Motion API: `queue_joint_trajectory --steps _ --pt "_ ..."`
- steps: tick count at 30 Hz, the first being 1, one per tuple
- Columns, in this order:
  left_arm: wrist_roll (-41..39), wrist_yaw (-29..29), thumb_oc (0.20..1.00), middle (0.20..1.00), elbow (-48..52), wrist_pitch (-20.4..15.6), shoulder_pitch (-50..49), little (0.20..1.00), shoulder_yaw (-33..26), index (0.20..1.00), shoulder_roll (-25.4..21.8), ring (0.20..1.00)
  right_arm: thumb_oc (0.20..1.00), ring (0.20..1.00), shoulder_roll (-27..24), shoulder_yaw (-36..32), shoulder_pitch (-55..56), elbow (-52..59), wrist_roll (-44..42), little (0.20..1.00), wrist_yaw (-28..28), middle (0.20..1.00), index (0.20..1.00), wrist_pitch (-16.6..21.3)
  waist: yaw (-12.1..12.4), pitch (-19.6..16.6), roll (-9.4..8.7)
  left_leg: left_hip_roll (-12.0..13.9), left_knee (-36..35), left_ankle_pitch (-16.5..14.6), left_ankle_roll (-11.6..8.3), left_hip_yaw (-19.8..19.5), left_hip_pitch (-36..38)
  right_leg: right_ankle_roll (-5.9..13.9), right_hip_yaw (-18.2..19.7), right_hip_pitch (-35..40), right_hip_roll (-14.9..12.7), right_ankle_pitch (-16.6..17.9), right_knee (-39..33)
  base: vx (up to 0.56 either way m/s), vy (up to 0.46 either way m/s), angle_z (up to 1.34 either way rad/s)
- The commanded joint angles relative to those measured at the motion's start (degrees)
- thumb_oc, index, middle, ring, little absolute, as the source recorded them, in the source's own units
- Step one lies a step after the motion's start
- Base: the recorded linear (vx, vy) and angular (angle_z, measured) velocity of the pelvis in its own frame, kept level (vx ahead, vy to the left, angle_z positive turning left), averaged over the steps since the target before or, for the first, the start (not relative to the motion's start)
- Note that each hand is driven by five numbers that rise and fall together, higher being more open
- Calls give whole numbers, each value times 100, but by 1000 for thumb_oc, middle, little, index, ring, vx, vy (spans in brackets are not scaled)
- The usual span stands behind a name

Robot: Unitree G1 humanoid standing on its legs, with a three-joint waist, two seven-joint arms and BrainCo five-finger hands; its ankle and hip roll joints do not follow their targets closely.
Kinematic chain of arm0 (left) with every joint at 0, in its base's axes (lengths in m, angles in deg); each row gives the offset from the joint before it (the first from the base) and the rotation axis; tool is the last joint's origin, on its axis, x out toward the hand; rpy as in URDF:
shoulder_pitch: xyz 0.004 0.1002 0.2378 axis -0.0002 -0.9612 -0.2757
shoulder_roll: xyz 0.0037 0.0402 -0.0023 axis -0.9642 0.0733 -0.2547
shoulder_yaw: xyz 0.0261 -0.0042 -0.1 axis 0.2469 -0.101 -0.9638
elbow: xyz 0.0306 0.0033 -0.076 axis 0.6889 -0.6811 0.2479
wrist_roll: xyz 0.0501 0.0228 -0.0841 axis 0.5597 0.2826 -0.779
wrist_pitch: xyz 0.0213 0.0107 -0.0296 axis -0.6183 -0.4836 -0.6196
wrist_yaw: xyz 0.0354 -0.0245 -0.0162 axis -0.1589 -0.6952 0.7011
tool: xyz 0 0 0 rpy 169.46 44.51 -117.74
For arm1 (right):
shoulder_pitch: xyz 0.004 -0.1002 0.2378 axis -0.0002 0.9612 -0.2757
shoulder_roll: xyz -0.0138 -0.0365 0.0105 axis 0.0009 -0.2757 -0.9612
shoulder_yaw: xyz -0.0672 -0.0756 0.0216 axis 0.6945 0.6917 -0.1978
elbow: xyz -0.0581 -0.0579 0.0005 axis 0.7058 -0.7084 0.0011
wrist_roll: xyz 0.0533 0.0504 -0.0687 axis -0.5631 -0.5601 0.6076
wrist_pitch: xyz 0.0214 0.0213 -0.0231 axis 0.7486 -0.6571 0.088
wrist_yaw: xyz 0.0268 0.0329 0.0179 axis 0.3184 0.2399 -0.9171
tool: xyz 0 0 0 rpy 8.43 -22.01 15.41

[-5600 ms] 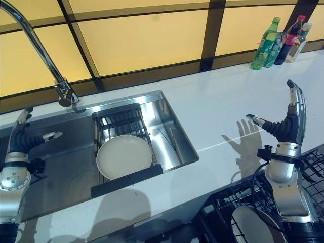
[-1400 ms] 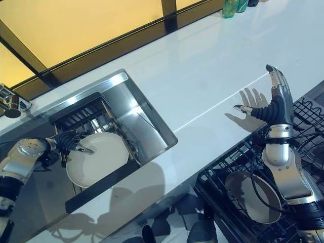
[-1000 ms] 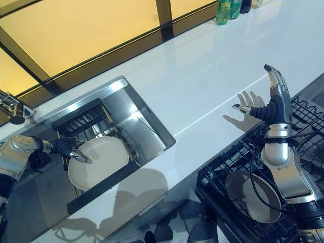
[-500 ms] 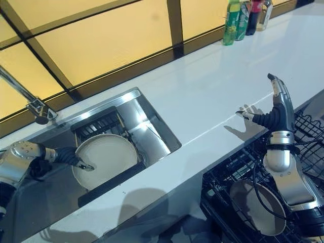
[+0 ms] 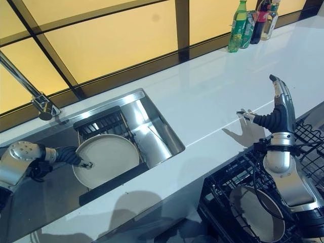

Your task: Pick up plates and place into dishwasher.

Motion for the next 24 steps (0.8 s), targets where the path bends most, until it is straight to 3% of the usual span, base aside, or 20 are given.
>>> queue_joint_trajectory --steps 1,5,7,9,12,18,24 --pt "-372 -726 200 200 181 -415 30 200 -185 200 -412 200 1000 1000 -57 -411 35 282 -92 1000 105 1000 1000 209 45 -293 -113 -310 76 -131 452 169 -438 196 323 69 67 -893 379 0 0 0" --pt "-289 -1821 200 200 174 -731 -183 200 -514 200 -370 200 1000 1000 9 -572 178 322 -77 1000 143 1000 1000 266 77 -315 -165 -304 64 -129 459 162 -440 191 280 81 80 -895 363 -8 -3 0" --pt "-66 -2602 200 200 191 -1086 -382 200 -814 200 -260 200 1000 1000 95 -727 285 337 -30 1000 196 1000 1000 317 114 -326 -213 -299 62 -120 462 166 -451 181 240 91 90 -900 359 -35 -9 0" --pt "-59 -2773 200 200 242 -1153 -463 200 -917 200 -232 200 1000 1000 120 -771 314 334 -11 1000 204 1000 1000 340 115 -331 -226 -297 59 -118 462 167 -455 179 227 90 90 -900 359 0 0 0" --pt "374 -4015 200 200 390 -1673 -708 200 -1407 200 48 200 1000 1000 260 -1013 381 265 113 1000 413 1000 1000 447 171 -352 -319 -274 50 -111 448 184 -456 169 155 105 91 -895 349 -47 -10 1" --pt "996 -6251 200 200 828 -2224 -755 200 -1951 200 432 200 1000 1000 284 -1293 150 360 239 1000 806 1000 1000 593 285 -420 -491 -264 44 -131 425 162 -459 134 39 149 96 -922 340 -44 -20 0" --pt "1336 -7182 200 200 1354 -2776 -616 200 -1906 200 746 200 1000 1000 293 -1143 -407 630 293 1000 790 1000 1000 839 413 -534 -610 -247 47 -171 390 136 -433 117 -71 211 96 -949 335 -6 -2 0"
